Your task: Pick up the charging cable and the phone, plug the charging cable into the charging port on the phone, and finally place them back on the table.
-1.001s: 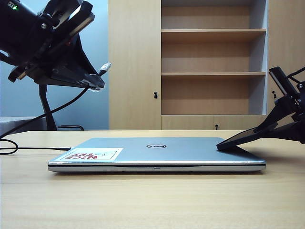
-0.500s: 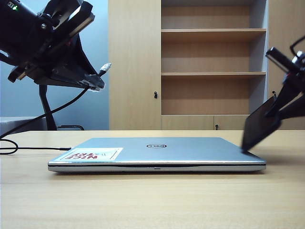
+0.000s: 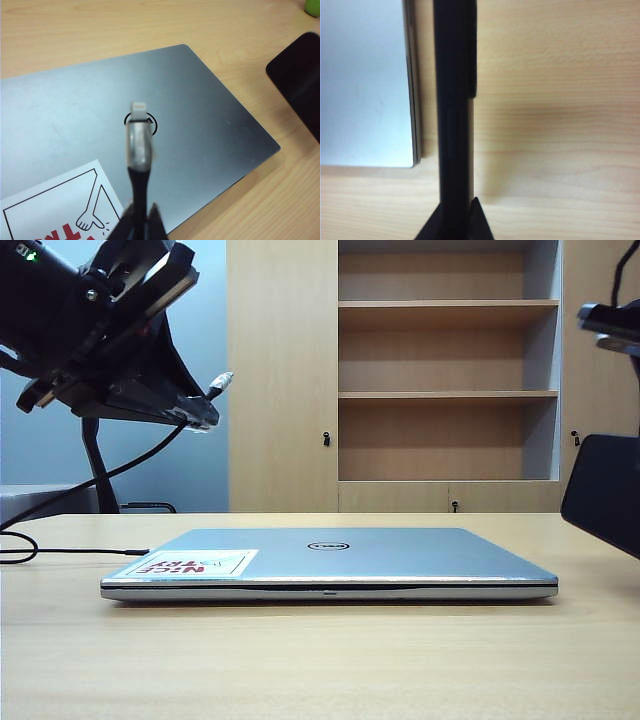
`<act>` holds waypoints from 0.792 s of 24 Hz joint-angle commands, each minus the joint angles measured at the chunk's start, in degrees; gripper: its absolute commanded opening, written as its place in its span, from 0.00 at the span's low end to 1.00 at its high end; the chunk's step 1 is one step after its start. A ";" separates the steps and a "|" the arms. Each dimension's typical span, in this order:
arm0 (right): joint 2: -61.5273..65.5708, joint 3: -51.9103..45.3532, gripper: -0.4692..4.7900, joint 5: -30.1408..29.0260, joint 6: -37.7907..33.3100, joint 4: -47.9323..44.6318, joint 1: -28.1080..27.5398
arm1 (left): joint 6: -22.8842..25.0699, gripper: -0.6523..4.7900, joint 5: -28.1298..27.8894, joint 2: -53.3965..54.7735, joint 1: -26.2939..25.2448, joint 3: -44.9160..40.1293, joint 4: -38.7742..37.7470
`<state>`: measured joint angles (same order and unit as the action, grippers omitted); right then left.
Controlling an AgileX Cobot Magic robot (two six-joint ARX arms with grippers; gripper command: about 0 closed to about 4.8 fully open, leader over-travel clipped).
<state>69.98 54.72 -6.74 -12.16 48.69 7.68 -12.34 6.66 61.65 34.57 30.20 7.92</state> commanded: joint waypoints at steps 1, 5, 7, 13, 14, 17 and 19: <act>-0.07 0.52 0.08 5.22 0.66 0.63 3.61 | -0.13 0.11 0.15 -0.20 0.00 0.15 0.72; 3.39 0.50 0.08 5.99 0.66 3.13 7.63 | -0.13 0.11 0.15 -0.20 0.00 0.15 0.72; 5.44 0.50 0.08 5.99 0.63 3.41 7.82 | -0.13 0.11 0.15 -0.20 0.00 0.15 0.72; 8.66 0.50 0.09 5.51 0.63 3.26 7.82 | -0.13 0.11 0.15 -0.20 0.00 0.15 0.68; 9.01 0.52 0.12 5.51 0.63 2.89 7.82 | -0.13 0.11 0.15 -0.20 0.00 0.15 0.70; 9.16 0.52 0.20 5.55 0.63 2.03 7.82 | -0.13 0.11 0.13 -0.20 0.00 0.15 0.70; 9.44 0.52 0.22 5.53 0.63 0.92 7.82 | -0.13 0.11 0.15 -0.20 0.00 0.15 0.70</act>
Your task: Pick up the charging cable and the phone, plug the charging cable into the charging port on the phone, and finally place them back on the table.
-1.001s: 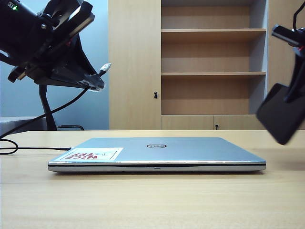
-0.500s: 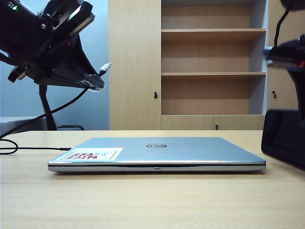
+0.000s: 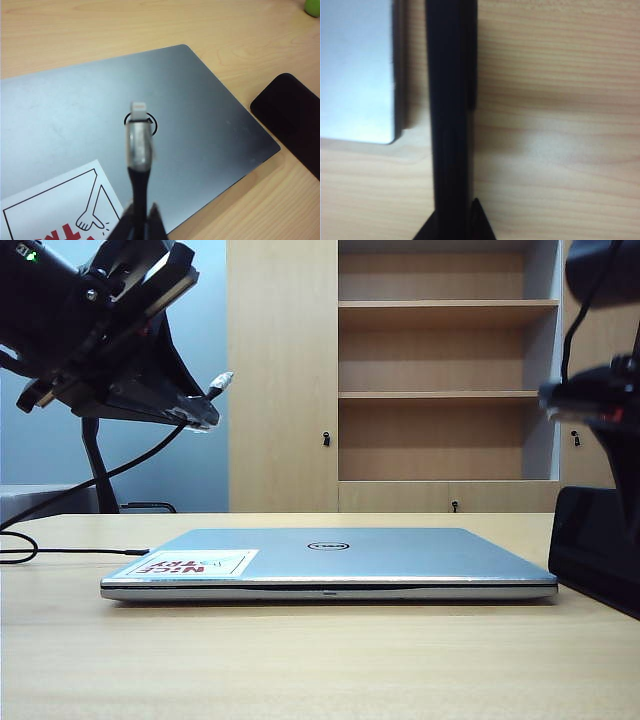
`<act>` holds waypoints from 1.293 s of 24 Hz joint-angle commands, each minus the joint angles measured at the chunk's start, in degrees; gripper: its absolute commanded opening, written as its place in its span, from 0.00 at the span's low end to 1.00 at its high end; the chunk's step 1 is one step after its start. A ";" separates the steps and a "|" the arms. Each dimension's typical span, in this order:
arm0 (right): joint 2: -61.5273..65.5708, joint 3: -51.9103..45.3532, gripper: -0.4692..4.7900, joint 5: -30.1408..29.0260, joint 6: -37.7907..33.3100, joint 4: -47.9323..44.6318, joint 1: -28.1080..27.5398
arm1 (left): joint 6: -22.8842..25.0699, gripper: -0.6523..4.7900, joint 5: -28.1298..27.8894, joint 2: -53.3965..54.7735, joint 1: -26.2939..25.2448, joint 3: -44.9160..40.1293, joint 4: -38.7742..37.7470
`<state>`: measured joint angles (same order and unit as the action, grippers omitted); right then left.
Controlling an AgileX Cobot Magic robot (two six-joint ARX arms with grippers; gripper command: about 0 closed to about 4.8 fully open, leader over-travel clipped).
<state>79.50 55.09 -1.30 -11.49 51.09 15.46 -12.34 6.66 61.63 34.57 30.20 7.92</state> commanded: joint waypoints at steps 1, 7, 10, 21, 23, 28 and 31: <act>0.20 0.15 0.24 0.09 -0.04 -1.84 0.04 | -0.13 0.11 0.15 -0.17 0.00 0.15 0.70; 4.15 0.15 0.28 0.11 -0.04 -2.32 0.04 | -0.15 0.11 0.15 -0.17 0.00 0.15 -0.28; 5.29 0.22 0.08 -0.09 -0.04 -2.34 0.04 | -0.33 0.11 0.15 -0.17 0.07 0.15 -1.03; 3.23 8.00 0.08 -25.14 -0.13 -12.76 0.04 | -8.50 0.11 0.15 1.07 10.40 0.09 -2.03; 3.32 8.00 0.08 -30.67 -2.99 -18.27 0.07 | -10.93 0.11 0.17 1.95 11.43 0.02 -2.54; 3.45 7.54 0.08 -37.29 -9.03 -31.98 0.07 | -17.81 0.11 0.17 4.90 11.63 -0.28 -2.91; 4.11 5.51 0.08 -41.09 -13.11 -40.37 0.07 | -18.60 0.11 0.20 6.47 11.65 -0.28 -2.71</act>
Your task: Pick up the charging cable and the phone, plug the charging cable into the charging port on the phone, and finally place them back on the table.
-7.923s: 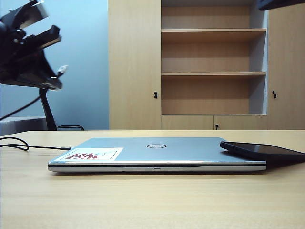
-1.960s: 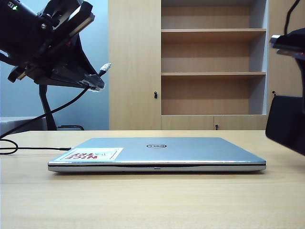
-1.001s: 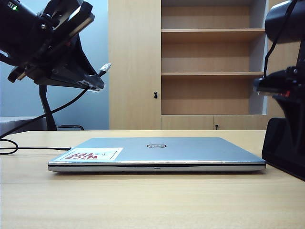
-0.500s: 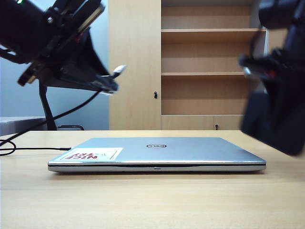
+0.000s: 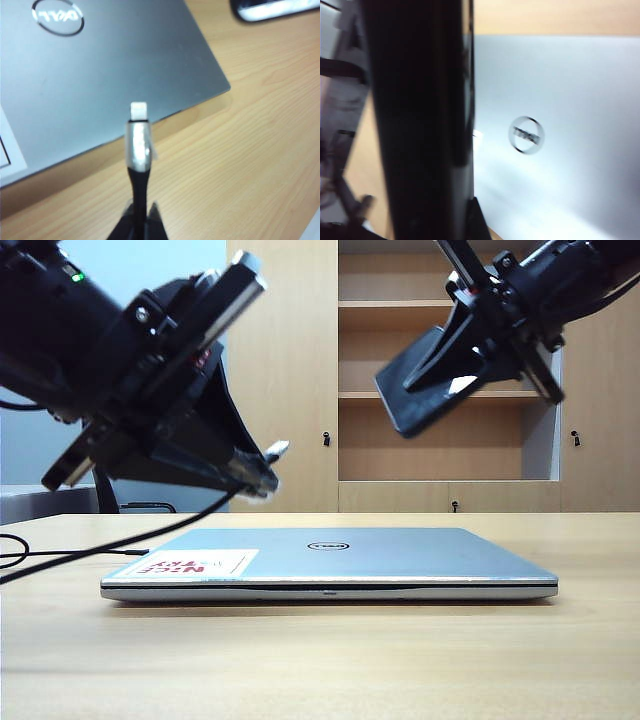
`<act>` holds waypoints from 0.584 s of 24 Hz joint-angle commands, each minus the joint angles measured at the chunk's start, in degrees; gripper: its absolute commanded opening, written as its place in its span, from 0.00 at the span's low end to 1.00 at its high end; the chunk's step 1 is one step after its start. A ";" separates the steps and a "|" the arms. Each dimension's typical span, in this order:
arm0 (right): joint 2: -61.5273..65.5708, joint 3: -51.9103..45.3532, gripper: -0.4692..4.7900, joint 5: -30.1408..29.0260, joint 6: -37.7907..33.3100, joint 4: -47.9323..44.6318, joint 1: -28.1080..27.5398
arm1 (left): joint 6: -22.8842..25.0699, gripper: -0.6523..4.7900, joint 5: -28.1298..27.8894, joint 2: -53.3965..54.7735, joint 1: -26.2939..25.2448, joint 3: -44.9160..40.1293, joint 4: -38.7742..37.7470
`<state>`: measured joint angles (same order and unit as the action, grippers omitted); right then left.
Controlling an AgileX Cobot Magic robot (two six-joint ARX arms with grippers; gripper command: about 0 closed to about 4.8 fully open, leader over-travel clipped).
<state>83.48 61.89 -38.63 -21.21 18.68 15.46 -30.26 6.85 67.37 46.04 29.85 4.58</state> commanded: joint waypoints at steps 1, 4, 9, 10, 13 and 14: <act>0.31 -2.86 0.08 -4.90 -6.05 -12.57 0.07 | -1.40 0.11 0.02 0.90 0.20 0.07 0.63; 1.31 -5.66 0.08 -5.53 -11.02 -20.39 0.07 | -3.48 0.11 0.02 1.46 0.55 0.07 1.09; 3.61 -9.44 0.08 -6.78 -19.82 -31.71 0.44 | -5.42 0.11 0.02 1.53 1.44 0.07 2.01; 4.37 -10.19 0.08 -6.86 -22.34 -34.27 0.52 | -6.29 0.11 0.02 1.53 1.44 0.07 2.36; 6.34 -11.34 0.08 -7.63 -26.80 -39.87 1.90 | -6.84 0.11 0.02 1.55 1.44 0.07 2.36; 7.28 -11.34 0.08 -7.61 -27.21 -41.13 2.99 | -6.82 0.11 0.02 1.55 1.44 0.07 2.36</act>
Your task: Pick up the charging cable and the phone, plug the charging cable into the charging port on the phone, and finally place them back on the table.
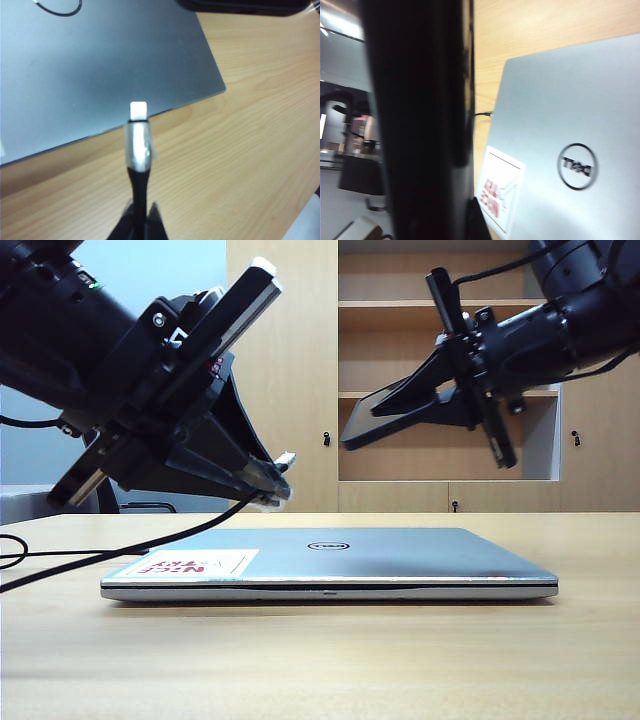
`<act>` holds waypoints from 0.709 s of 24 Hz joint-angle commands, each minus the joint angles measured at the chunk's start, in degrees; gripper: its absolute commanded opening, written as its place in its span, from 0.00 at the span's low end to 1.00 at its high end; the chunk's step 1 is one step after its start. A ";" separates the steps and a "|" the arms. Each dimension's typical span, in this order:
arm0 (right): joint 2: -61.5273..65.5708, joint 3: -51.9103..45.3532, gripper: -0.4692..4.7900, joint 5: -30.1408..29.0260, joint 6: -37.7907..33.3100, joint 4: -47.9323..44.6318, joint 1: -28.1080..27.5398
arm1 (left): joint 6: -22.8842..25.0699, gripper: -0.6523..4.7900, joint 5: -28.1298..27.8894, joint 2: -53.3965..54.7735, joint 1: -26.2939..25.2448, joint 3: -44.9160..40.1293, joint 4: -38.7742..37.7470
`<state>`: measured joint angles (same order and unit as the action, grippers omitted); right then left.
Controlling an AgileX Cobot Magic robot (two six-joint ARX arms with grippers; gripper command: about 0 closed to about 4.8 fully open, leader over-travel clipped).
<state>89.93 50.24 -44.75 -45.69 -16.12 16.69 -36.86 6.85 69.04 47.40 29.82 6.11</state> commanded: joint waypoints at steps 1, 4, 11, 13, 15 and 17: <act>1.31 0.31 0.08 -1.51 -2.73 -7.06 2.38 | -0.22 0.11 0.02 -0.11 0.09 0.09 0.83; 3.93 0.31 0.08 -1.68 -2.75 -11.23 5.42 | -0.22 0.11 0.02 0.02 0.09 0.09 0.83; 6.64 0.37 0.08 0.11 -2.75 -13.11 7.72 | -0.28 0.11 0.02 3.80 0.09 0.09 1.75; 7.21 0.37 0.08 0.04 -2.75 -13.77 7.72 | -0.35 0.11 0.02 4.63 0.09 0.09 2.91; 7.76 0.35 0.08 0.02 -2.75 -13.99 7.74 | -1.68 0.11 0.02 5.14 0.09 0.11 3.76; 8.31 0.37 0.08 -0.04 -2.75 -14.16 7.74 | -2.71 0.11 0.02 5.16 0.09 0.09 4.33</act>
<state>98.43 50.19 -44.10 -48.47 -27.53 24.36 -38.28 6.87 74.35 47.40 29.82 8.64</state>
